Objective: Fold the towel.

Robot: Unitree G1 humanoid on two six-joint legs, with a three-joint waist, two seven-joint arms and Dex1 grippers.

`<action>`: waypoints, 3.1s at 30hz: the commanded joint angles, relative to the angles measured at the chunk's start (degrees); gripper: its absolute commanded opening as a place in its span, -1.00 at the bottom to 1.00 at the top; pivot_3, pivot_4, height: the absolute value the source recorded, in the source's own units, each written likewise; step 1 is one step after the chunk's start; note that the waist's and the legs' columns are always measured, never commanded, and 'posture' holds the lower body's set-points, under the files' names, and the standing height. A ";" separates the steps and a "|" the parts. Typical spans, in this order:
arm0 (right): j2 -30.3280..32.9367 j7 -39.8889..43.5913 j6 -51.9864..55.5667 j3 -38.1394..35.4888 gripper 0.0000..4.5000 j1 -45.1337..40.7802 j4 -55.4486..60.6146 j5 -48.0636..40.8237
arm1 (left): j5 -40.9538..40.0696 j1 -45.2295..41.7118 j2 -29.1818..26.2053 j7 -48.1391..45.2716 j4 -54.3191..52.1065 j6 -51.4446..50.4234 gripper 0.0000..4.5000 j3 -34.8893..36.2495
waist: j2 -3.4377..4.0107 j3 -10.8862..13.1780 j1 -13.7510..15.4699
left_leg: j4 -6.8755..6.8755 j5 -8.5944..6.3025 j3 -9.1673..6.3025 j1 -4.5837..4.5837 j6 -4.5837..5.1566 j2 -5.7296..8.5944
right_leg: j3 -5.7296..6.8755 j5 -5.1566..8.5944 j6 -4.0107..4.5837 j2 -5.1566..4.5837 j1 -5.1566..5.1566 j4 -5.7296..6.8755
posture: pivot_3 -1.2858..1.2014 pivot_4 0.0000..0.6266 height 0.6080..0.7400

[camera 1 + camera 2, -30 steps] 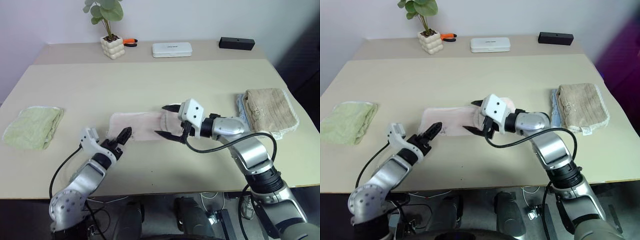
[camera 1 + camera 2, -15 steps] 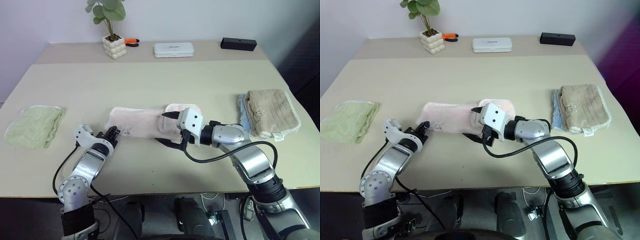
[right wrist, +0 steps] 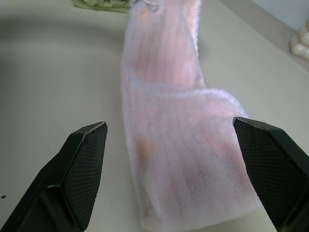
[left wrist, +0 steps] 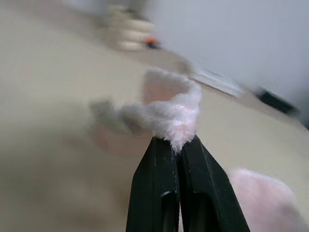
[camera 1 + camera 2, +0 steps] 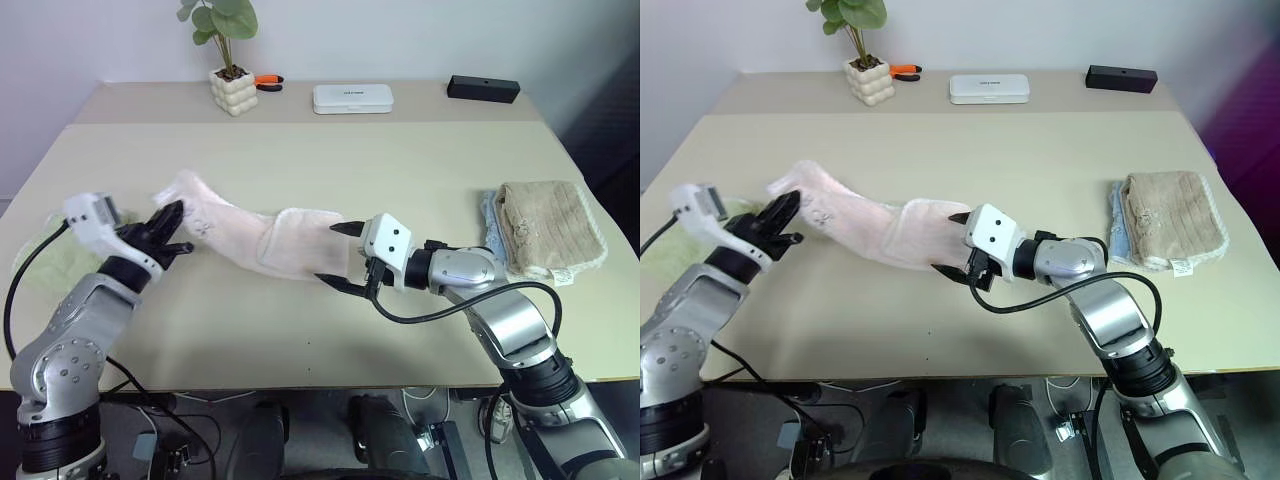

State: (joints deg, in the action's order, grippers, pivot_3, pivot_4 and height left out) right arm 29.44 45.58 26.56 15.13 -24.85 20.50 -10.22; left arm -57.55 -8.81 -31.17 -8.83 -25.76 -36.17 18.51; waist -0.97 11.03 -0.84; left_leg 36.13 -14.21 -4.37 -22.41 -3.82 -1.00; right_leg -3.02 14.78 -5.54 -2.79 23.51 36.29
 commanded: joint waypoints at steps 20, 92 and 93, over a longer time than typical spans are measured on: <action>0.94 -2.52 -1.59 -1.66 0.90 2.08 1.12 2.10 | 33.69 -8.10 4.83 -22.98 9.56 5.23 -0.74 -34.05 | 0.02 0.01 -0.11 | -0.05 -0.01 -0.02 -0.03 0.02 0.00 | 0.00 -0.09 -0.18 0.01 0.02 -0.07 | 0.03 -0.52 0.96; -0.30 0.82 1.67 -0.09 1.00 2.74 6.16 -2.29 | 4.22 -9.89 28.04 5.43 11.98 -28.09 0.23 -1.54 | 0.02 -0.06 0.03 | 0.05 -0.01 -0.23 0.02 0.01 0.08 | 0.12 -0.18 -0.36 -0.03 -0.14 0.00 | 0.03 -0.52 0.96; -0.26 0.72 1.76 -0.12 1.00 2.84 6.32 -2.31 | 4.21 -10.02 28.19 5.48 12.16 -28.10 -0.03 -1.68 | 0.02 -0.05 -0.14 | 0.04 -0.01 -0.23 0.02 0.01 0.08 | 0.12 -0.19 -0.36 -0.03 -0.13 0.00 | 0.03 -0.52 0.96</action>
State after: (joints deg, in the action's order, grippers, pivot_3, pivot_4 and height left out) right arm 28.73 46.55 28.41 15.46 -22.11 23.80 -12.32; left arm -52.01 -18.00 -2.92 -3.32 -12.84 -64.38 16.66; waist -0.94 10.98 -0.98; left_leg 36.16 -14.22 -4.60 -22.37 -3.81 -0.92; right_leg -2.90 14.59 -5.90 -2.81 23.39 36.29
